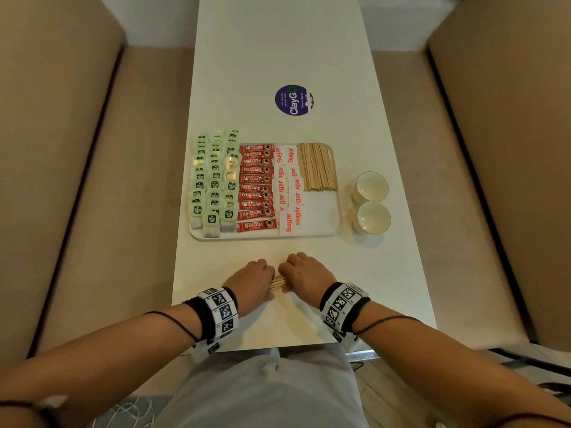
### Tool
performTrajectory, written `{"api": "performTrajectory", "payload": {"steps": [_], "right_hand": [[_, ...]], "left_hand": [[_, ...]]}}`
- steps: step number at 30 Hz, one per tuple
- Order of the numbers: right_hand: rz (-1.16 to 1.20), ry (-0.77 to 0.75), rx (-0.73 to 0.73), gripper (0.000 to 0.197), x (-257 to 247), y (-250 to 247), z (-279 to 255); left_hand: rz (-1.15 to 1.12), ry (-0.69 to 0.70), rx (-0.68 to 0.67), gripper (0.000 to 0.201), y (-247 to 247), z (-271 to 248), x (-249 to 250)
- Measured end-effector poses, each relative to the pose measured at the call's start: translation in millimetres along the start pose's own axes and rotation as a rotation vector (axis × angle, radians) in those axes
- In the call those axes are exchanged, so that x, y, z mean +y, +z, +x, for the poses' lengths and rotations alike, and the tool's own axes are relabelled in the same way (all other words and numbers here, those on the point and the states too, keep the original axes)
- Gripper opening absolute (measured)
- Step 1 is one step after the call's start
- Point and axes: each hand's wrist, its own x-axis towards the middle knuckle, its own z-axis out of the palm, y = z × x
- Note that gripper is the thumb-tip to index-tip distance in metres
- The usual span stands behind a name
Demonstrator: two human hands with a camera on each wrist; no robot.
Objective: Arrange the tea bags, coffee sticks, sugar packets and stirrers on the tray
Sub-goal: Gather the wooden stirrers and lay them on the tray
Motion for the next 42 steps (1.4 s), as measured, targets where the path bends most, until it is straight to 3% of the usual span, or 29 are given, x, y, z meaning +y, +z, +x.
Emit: {"api": "performTrajectory", "payload": {"steps": [4,13,18,25,36,40,42], "right_hand": [[-0.047,-0.005,-0.043,0.027,1,-1,4],[-0.186,-0.017,-0.068,0.008,1,-4,0],[-0.275,0.013,-0.113,0.019,-3,-10,2],[-0.368,-0.053,-0.123,0.012,-5,-13,0],[-0.371,-0.071,-0.09,0.018,-5,-10,-4],[-0.406,-0.048,-0.138,0.008,-8,-9,-3],[-0.425,-0.043,-0.116,0.018,-6,-4,-1]], "left_hand": [[-0.005,-0.003,-0.007,0.028,-1,5,0],[0.147,0.097,-0.04,0.023,4,7,-9],[0.175,0.082,-0.056,0.02,4,11,-8],[0.245,0.115,-0.043,0.014,8,13,-11],[0.232,0.106,-0.082,0.015,1,13,-9],[0.218,0.088,-0.111,0.019,-1,12,-4],[0.208,0.079,-0.118,0.02,-1,12,-3]]}}
